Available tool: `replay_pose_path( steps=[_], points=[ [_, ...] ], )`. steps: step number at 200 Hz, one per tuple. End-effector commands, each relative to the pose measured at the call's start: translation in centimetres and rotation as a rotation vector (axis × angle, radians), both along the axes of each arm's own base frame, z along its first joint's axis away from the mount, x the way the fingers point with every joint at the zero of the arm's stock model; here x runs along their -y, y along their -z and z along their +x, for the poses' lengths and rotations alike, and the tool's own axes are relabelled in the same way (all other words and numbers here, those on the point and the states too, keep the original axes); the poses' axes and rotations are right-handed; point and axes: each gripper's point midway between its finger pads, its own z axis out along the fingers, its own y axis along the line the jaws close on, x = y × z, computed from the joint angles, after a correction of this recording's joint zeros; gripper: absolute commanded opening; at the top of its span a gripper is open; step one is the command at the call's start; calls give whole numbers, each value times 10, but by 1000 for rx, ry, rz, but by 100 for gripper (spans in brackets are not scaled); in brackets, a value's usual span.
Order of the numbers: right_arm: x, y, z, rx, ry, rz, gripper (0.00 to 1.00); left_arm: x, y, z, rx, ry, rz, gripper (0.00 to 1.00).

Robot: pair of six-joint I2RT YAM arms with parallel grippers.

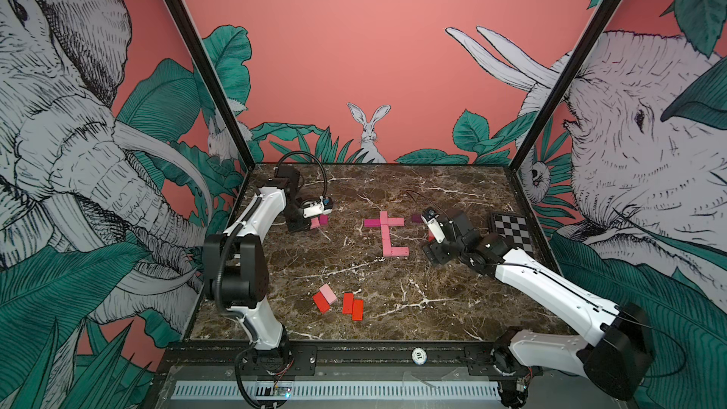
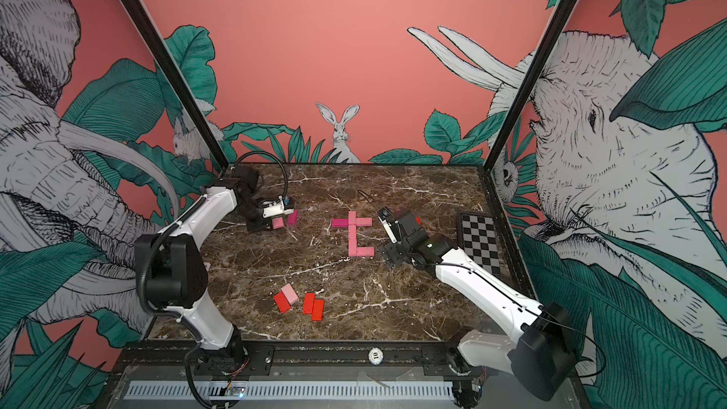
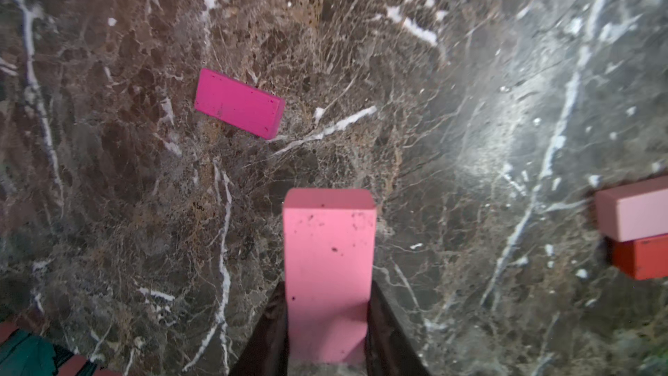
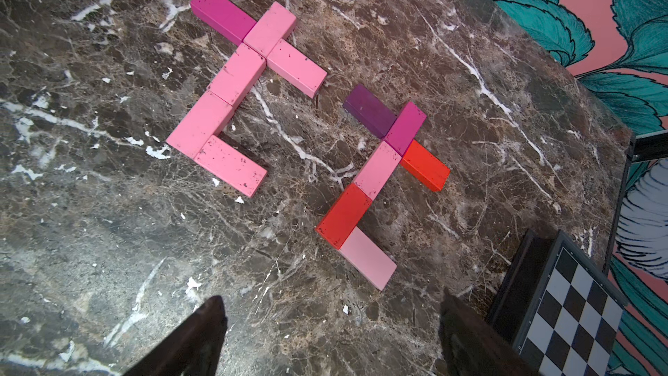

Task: Assemble the letter t with building blocks
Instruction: Assemble the building block at the center of the board.

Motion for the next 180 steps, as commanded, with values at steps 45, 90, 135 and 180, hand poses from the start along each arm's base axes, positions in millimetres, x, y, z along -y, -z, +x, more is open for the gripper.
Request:
replay_pose_path(
  steps=[45, 90, 135, 180],
  points=[
    [7, -2, -4, 12, 25, 11, 90, -13, 28, 27, -43, 207, 84, 0],
    [7, 0, -5, 3, 27, 12, 90, -28, 51, 45, -31, 232, 137, 0],
    [7, 2, -5, -4, 29, 7, 90, -35, 72, 58, -19, 241, 176, 0],
    [8, 3, -6, -4, 30, 6, 90, -35, 79, 67, -3, 269, 186, 0]
  ],
)
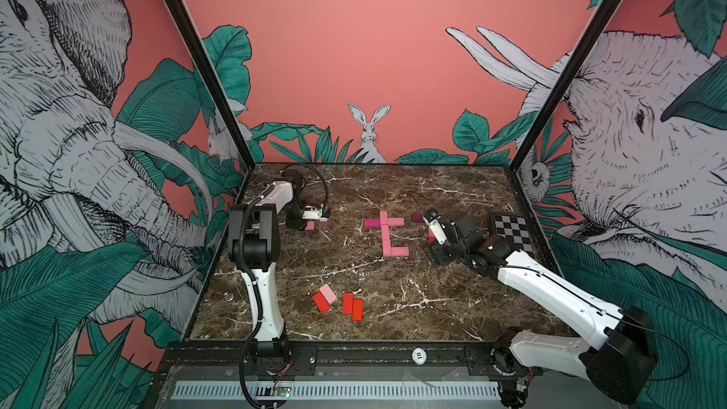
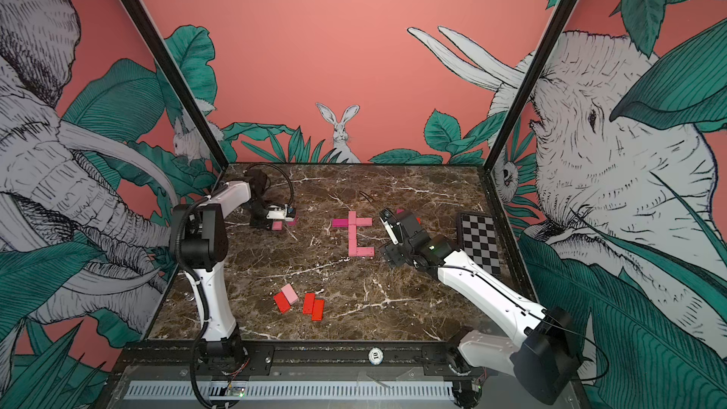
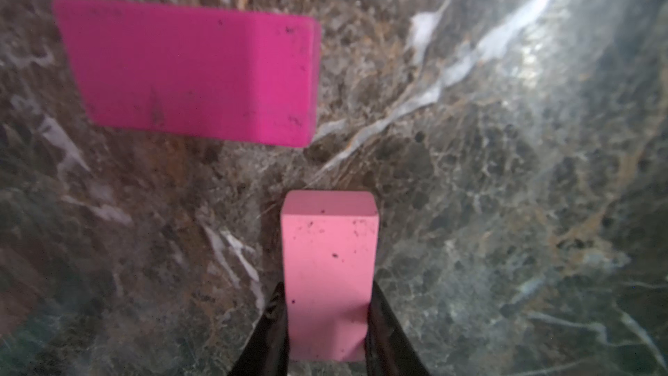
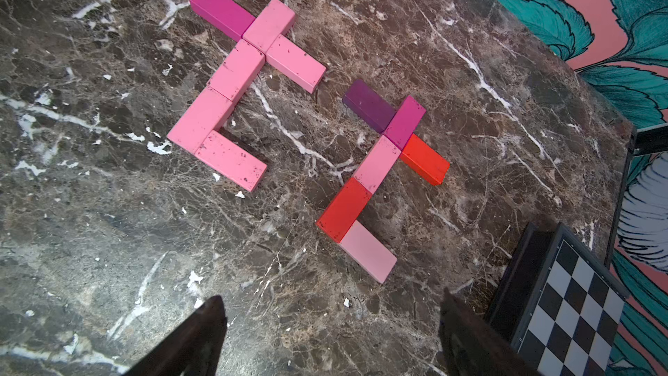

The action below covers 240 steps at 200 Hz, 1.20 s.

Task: Assemble the letter t with building blocks
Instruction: Assemble the building block at the center of the board.

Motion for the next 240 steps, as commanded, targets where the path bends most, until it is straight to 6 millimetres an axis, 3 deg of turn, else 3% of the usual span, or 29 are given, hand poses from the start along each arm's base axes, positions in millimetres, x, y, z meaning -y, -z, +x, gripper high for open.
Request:
replay_pose_path(
  steps=[1, 97, 134, 240],
  points=[
    [5, 3, -2, -1, 22, 1, 90, -3, 0, 10, 23, 40, 10, 0],
    [4, 5, -1, -3, 21, 2, 90, 6, 3, 11, -10, 30, -38, 0],
    [3, 5, 0, -1, 19, 3, 90, 9, 5, 7, -20, 40, -39, 10],
    [4, 5, -1, 0, 22, 4, 90, 17, 6, 5, -25, 62, -38, 27]
  ],
)
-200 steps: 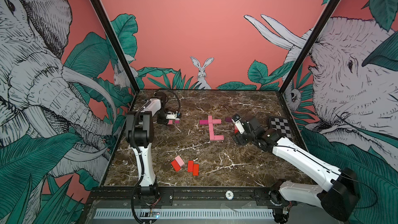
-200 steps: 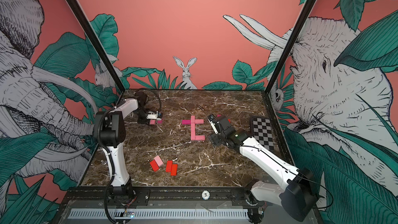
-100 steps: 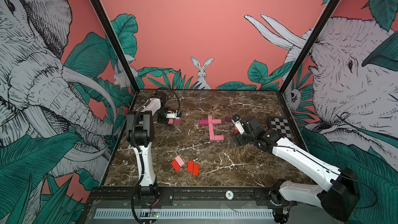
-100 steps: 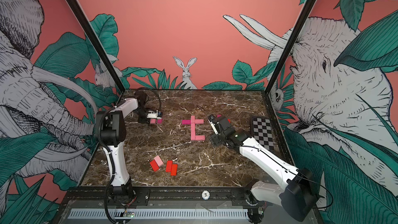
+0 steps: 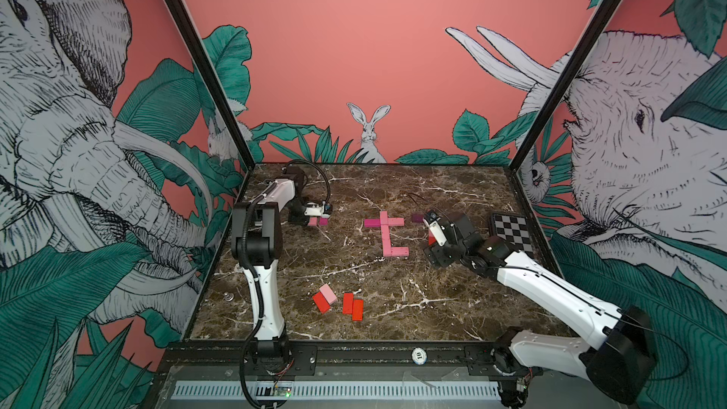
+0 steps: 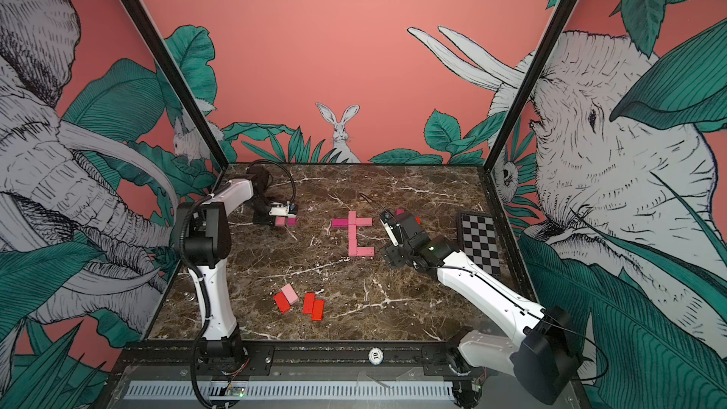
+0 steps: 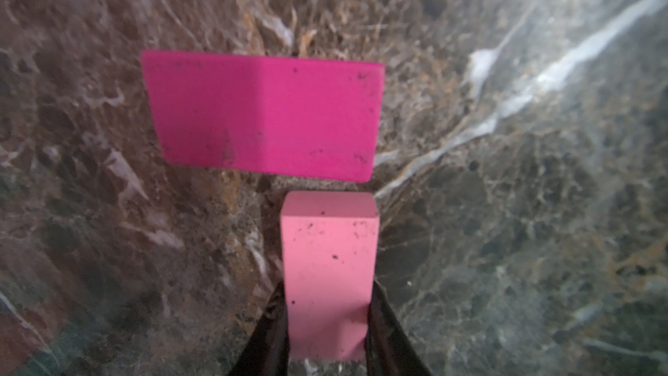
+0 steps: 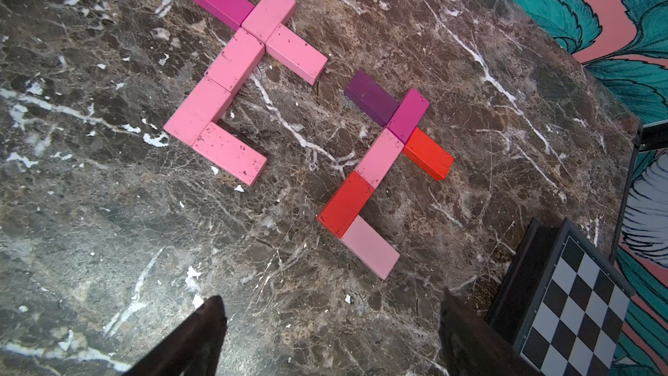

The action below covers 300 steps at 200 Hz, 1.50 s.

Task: Assemble the letter t with building blocks
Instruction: Assemble the building block at the center of the board.

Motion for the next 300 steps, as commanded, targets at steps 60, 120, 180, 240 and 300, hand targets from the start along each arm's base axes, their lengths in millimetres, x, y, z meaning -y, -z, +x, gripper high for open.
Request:
replay_pose_path(
  steps=[60, 120, 180, 240, 300],
  points=[
    [2, -1, 1, 12, 20, 12, 90, 7, 8, -8, -38, 29, -2, 28],
    [2, -1, 0, 9, 16, 15, 90, 7, 9, -9, -46, 27, -2, 44],
    [3, -2, -1, 12, 18, 15, 90, 9, 7, -5, -26, 27, -5, 39],
    [3, -2, 0, 12, 18, 17, 90, 10, 7, -3, -17, 28, -2, 36],
    [3, -2, -1, 13, 18, 17, 90, 12, 5, -1, -8, 21, -5, 36]
  ],
)
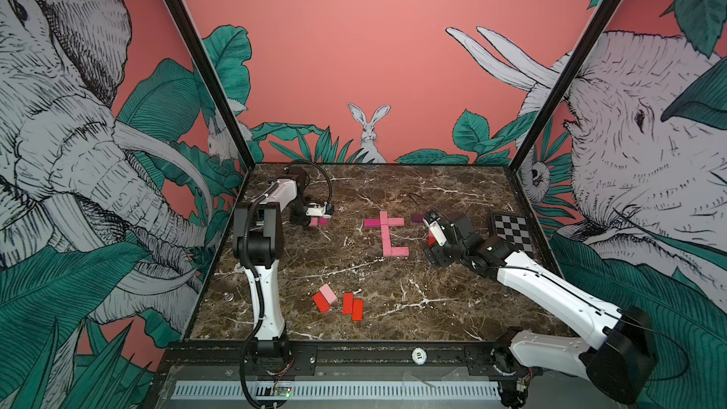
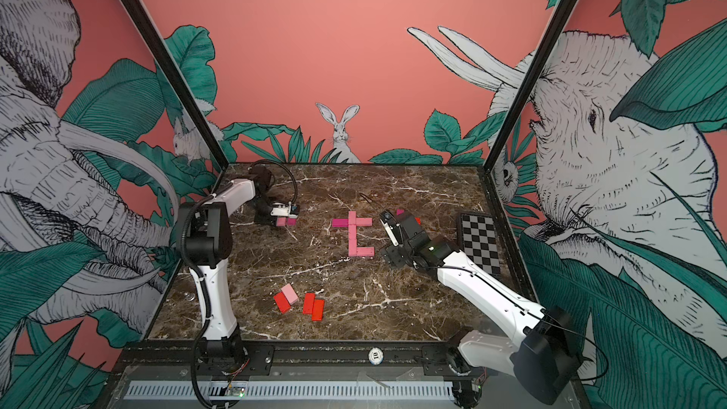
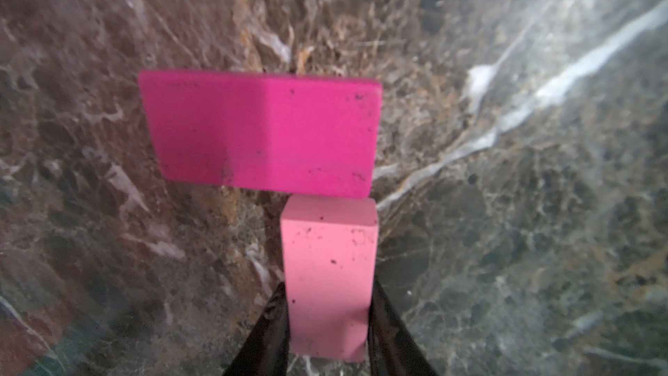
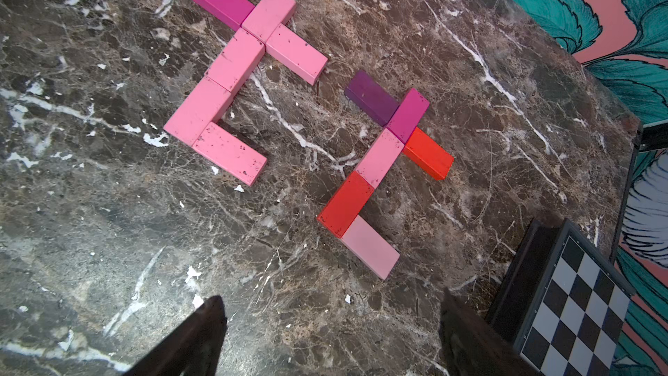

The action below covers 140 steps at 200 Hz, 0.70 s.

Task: Assemble the letter t with building blocks
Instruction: Assemble the building block at the center of the board.

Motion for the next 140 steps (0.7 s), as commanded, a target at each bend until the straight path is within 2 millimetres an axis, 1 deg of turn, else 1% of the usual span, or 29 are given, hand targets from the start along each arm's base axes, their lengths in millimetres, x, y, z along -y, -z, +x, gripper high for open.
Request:
replay_pose_path(
  steps=[1, 53, 140],
  points=[
    [3, -2, -1, 12, 18, 17, 90, 8, 4, -1, -10, 14, -17, 36],
    [4, -2, -1, 13, 19, 16, 90, 9, 2, 1, -6, -1, -27, 36],
    [2, -2, 0, 13, 16, 18, 90, 11, 3, -2, -15, 11, -31, 36]
  ],
)
